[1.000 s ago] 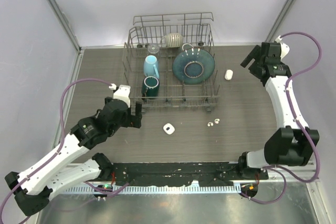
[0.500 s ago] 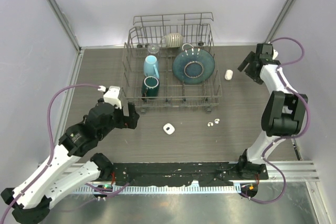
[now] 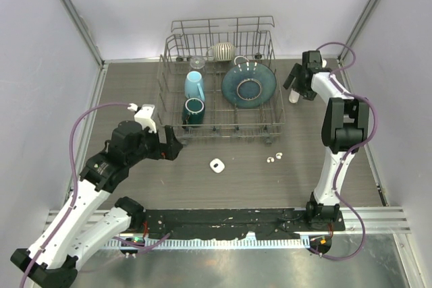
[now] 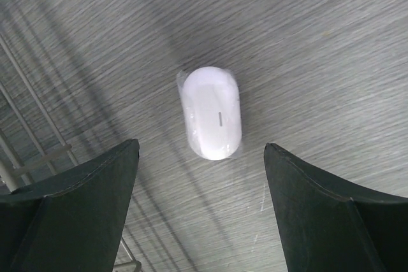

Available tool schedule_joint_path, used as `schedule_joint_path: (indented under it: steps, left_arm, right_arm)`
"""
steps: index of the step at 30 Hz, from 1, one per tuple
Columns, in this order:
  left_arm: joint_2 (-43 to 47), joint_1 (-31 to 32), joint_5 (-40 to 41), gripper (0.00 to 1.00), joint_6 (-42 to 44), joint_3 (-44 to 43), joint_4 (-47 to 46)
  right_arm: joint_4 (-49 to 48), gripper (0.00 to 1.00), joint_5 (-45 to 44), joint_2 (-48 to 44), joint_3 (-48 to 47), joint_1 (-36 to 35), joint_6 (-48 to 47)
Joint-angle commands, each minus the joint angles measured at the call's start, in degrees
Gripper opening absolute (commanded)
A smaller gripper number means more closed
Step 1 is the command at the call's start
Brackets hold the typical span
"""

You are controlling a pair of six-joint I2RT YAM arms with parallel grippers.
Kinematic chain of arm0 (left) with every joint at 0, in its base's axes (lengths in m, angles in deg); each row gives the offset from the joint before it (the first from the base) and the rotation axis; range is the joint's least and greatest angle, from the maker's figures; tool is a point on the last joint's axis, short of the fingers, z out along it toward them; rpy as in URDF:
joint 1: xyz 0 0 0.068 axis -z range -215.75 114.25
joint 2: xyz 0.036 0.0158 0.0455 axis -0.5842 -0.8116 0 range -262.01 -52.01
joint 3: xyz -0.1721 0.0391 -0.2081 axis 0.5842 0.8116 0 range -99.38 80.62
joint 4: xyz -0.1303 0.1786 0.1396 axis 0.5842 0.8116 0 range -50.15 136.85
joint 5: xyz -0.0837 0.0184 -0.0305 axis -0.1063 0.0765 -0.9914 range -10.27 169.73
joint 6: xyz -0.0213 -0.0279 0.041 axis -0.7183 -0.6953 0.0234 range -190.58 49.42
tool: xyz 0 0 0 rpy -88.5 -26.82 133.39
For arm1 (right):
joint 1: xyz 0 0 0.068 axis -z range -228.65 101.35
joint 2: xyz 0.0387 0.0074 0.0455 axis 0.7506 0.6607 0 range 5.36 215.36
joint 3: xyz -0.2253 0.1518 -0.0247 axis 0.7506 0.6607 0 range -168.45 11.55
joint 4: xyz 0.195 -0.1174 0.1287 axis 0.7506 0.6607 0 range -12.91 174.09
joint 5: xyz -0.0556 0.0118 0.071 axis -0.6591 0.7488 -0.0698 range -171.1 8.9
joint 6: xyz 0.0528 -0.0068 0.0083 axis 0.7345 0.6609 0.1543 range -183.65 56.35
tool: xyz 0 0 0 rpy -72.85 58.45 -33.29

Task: Insert the wireless bluetooth earbuds into the charging case
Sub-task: Pick up the charging case at the center of the board.

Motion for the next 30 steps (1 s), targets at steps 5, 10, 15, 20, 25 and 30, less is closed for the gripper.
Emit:
schedule_joint_path:
  steps: [5, 10, 15, 20, 25, 30]
  left_arm:
    - [1.38, -0.40, -3.51, 1.00, 0.63, -0.44, -3.47]
    - [2.70, -0.40, -2.37, 1.00, 0.37, -0.09, -3.38]
    - [3.49, -0.40, -1.74, 1.00, 0.02, 0.26, -3.21]
    - [4.02, -0.32, -1.92, 1.00, -0.16, 0.61, -3.29]
    - [4.19, -0.32, -1.92, 1.00, -0.25, 0.70, -3.29]
    - [4.46, -0.40, -1.75, 1.00, -0.42, 0.88, -3.38]
  right_arm:
    - [-0.56, 0.84, -4.29, 2.33, -2.41, -0.57, -1.24]
    - [1.36, 0.66, -2.71, 4.96, -4.87, -0.57, 0.33]
    - [1.37, 0.61, -3.59, 6.28, -5.31, -0.49, 3.77]
    - [2.33, 0.67, -5.42, 8.13, -6.71, -0.57, 5.44]
    - [2.51, 0.48, -8.06, 6.64, -3.56, -0.40, 9.30]
    - [-0.47, 0.33, -8.42, 1.46, 5.74, -0.57, 18.86]
